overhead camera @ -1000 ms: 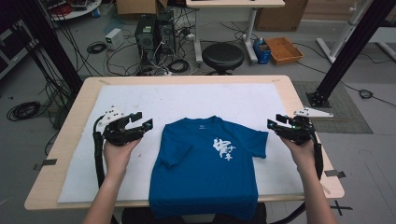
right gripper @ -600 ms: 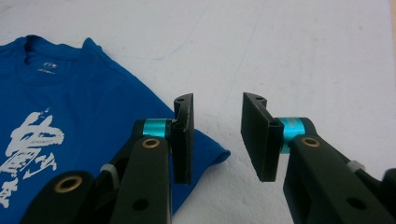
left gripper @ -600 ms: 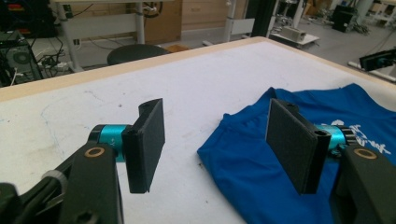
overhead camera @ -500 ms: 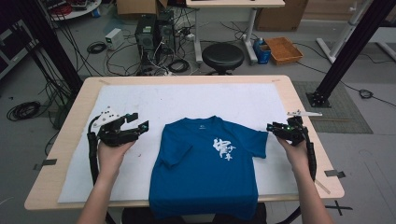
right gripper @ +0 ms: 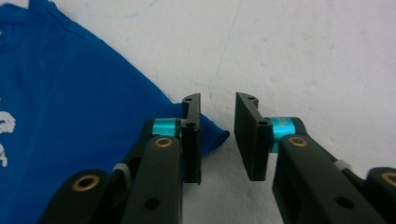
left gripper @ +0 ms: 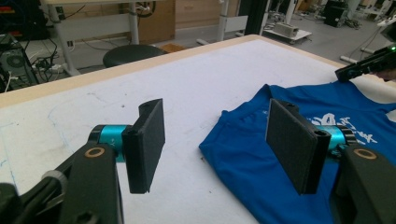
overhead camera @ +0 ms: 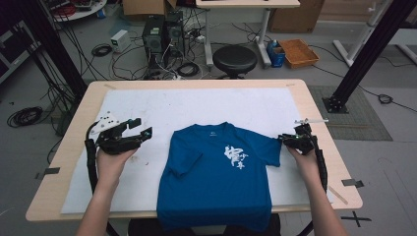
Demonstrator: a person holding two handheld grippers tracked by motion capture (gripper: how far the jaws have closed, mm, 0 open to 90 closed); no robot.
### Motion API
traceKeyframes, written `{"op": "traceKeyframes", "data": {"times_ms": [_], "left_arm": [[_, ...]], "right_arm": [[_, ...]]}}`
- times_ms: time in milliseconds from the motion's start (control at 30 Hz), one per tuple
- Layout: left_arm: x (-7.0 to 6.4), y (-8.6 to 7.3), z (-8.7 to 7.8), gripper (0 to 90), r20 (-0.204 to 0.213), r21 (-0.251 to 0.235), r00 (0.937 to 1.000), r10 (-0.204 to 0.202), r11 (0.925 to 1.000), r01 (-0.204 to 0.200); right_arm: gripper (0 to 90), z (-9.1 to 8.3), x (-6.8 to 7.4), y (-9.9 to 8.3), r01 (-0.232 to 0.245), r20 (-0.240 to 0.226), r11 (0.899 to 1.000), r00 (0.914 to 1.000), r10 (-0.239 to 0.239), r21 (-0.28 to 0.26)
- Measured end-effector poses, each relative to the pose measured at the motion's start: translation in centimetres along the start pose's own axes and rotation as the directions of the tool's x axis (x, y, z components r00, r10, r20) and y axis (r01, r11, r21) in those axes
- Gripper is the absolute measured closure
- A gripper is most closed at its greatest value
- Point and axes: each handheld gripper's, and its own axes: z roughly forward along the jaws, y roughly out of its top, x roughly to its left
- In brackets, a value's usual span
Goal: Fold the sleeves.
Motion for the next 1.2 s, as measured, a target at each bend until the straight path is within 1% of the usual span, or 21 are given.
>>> {"op": "traceKeyframes", "data": {"times_ms": [100, 167, 267, 300, 400, 467, 500, 567, 633, 700, 767, 800, 833, 900, 967, 1000, 1067, 1133, 1167, 1200], "left_arm": [[0.0, 0.1, -0.1, 37.6, 0.008, -0.005, 1.0, -0.003, 1.0, 0.003], [0.0, 0.2, -0.1, 37.8, 0.014, -0.009, 0.9999, 0.001, 1.0, -0.001], [-0.1, 0.2, 0.0, 37.8, 0.02, -0.008, 0.9998, 0.005, 1.0, -0.005], [-0.1, 0.2, 0.0, 37.9, 0.021, -0.01, 0.9998, 0.005, 0.9999, -0.005], [0.0, 0.3, 0.0, 37.8, 0.019, -0.013, 0.9998, 0.003, 0.9999, -0.003], [0.0, 0.3, -0.1, 37.9, 0.021, -0.012, 0.9998, 0.007, 0.9999, -0.007], [0.0, 0.4, -0.1, 37.9, 0.023, -0.014, 0.9997, 0.006, 0.9999, -0.006], [-0.1, 0.5, -0.1, 37.9, 0.033, -0.029, 0.9995, -0.001, 0.9996, 0.002], [-0.2, 0.6, -0.1, 38.0, 0.032, -0.025, 0.9994, 0.008, 0.9997, -0.008], [-0.3, 0.6, -0.1, 38.0, 0.035, -0.026, 0.9994, 0.008, 0.9996, -0.007], [-0.3, 0.6, 0.0, 38.0, 0.04, -0.022, 0.9992, 0.01, 0.9997, -0.01], [-0.4, 0.6, 0.0, 38.0, 0.046, -0.022, 0.9989, 0.01, 0.9997, -0.009], [-0.5, 0.6, 0.1, 38.0, 0.048, -0.021, 0.9988, 0.01, 0.9997, -0.009], [-0.6, 0.6, 0.2, 38.0, 0.049, -0.022, 0.9987, 0.013, 0.9997, -0.012], [-0.7, 0.7, 0.3, 38.0, 0.057, -0.02, 0.9982, 0.015, 0.9997, -0.014], [-0.8, 0.7, 0.4, 38.0, 0.055, -0.021, 0.9984, 0.015, 0.9997, -0.014], [-0.9, 0.7, 0.4, 38.0, 0.05, -0.027, 0.9986, 0.019, 0.9995, -0.018], [-0.9, 0.7, 0.5, 38.0, 0.057, -0.03, 0.9983, 0.011, 0.9995, -0.009], [-0.9, 0.7, 0.6, 38.0, 0.06, -0.028, 0.9981, 0.014, 0.9995, -0.012], [-1.0, 0.6, 0.6, 38.0, 0.063, -0.026, 0.9979, 0.016, 0.9996, -0.015]], "right_arm": [[83.4, 0.2, 0.2, -0.1, 0.026, -0.005, 1.0, 0.9997, -0.026, 0.013], [87.7, -0.1, 0.5, 0.0, 0.044, -0.007, 0.999, 0.999, -0.044, -0.009], [88.5, -1.1, 1.1, 0.4, 0.059, -0.011, 0.997, 0.9981, -0.06, -0.055], [88.6, -1.5, 1.4, 0.5, 0.072, -0.008, 0.995, 0.9973, -0.073, -0.07], [88.6, -2.5, 2.5, 0.9, 0.094, -0.013, 0.99, 0.9954, -0.095, -0.108], [88.6, -3.1, 3.6, 1.3, 0.131, -0.009, 0.983, 0.991, -0.134, -0.126], [88.6, -3.3, 4.4, 1.5, 0.156, -0.001, 0.98, 0.9876, -0.157, -0.126], [88.6, -3.8, 6.0, 1.9, 0.216, 0.015, 0.968, 0.9764, -0.216, -0.127], [88.5, -4.3, 7.7, 2.3, 0.265, 0.025, 0.955, 0.9643, -0.264, -0.133], [88.6, -4.5, 9.6, 2.6, 0.316, 0.04, 0.939, 0.9486, -0.314, -0.134], [88.5, -4.4, 11.4, 2.9, 0.359, 0.047, 0.925, 0.9335, -0.356, -0.122], [88.5, -4.3, 12.3, 3.1, 0.383, 0.052, 0.917, 0.9236, -0.38, -0.112], [88.5, -4.1, 13.2, 3.1, 0.4, 0.053, 0.911, 0.9163, -0.397, -0.103], [88.5, -3.6, 14.7, 3.3, 0.44, 0.049, 0.894, 0.898, -0.437, -0.086], [88.5, -3.0, 16.3, 3.4, 0.46, 0.038, 0.885, 0.8879, -0.458, -0.071], [88.6, -2.7, 16.9, 3.5, 0.472, 0.039, 0.879, 0.8815, -0.471, -0.067], [88.4, -1.9, 17.9, 3.6, 0.482, 0.015, 0.874, 0.8762, -0.482, -0.057], [87.8, -1.0, 18.7, 3.6, 0.494, 0.002, 0.869, 0.8694, -0.494, -0.037], [86.3, -0.6, 19.0, 3.6, 0.495, -0.01, 0.868, 0.8686, -0.495, -0.03], [82.1, -0.3, 19.2, 3.6, 0.494, -0.027, 0.869, 0.8685, -0.495, -0.03]]}}
